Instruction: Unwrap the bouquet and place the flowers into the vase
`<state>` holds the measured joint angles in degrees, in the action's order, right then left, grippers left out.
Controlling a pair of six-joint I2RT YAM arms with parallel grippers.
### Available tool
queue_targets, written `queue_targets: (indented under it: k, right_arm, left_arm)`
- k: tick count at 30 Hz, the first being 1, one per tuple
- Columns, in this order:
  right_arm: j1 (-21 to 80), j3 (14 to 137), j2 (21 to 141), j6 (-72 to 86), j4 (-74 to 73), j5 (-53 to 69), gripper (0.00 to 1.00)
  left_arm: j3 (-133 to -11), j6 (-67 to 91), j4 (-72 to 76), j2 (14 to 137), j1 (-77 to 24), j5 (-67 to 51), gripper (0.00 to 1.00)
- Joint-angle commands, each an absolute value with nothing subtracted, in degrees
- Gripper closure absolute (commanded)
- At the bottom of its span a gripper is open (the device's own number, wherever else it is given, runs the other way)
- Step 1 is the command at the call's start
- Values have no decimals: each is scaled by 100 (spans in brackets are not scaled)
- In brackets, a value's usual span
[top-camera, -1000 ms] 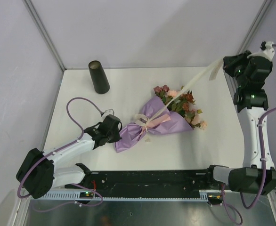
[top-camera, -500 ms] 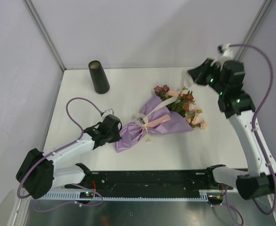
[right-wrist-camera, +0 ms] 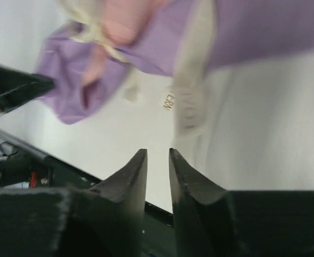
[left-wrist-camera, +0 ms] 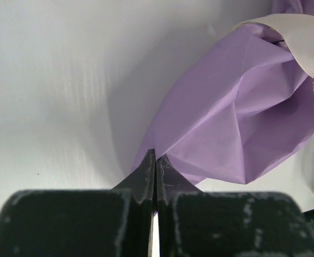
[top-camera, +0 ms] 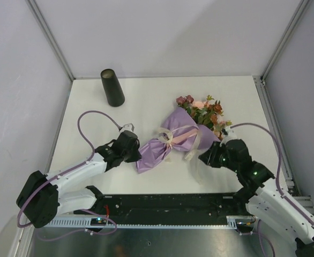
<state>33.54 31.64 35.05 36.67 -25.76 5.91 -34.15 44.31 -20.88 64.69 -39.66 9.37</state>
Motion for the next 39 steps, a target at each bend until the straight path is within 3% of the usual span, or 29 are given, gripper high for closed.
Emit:
queue_targets:
  k: [1,5,8,15,18,32,39]
  right_arm:
    - [3399,2369,3211,4483,-2003,-75,66]
    - [3405,1782,3363,4791,-901,-71,46]
    - [3374,1474,3806,4793,169,-156,37]
    - [2660,1373,5017,4881,1419,250,23]
    - [2299,1406,5348,4794,1769,421,21]
    - [1506,2284,7217,4354,3237,1511,24]
    - [1414,2807,6960,4188,2160,1904,25]
  left_arm:
    - [-3508,4299,-1709,6369,-4021,804,100]
    - [-3511,4335,-1717,6469,-4038,772,92]
    - [-3507,4382,-1721,6538,-4049,764,75]
    - [-3723,4192,-1865,6275,-4047,814,32]
    - [-4000,4002,-2030,6152,-4051,873,23]
    - [-6052,1996,-2466,7276,-4173,275,23]
    - [-6630,1362,-2470,8146,-4445,-382,26]
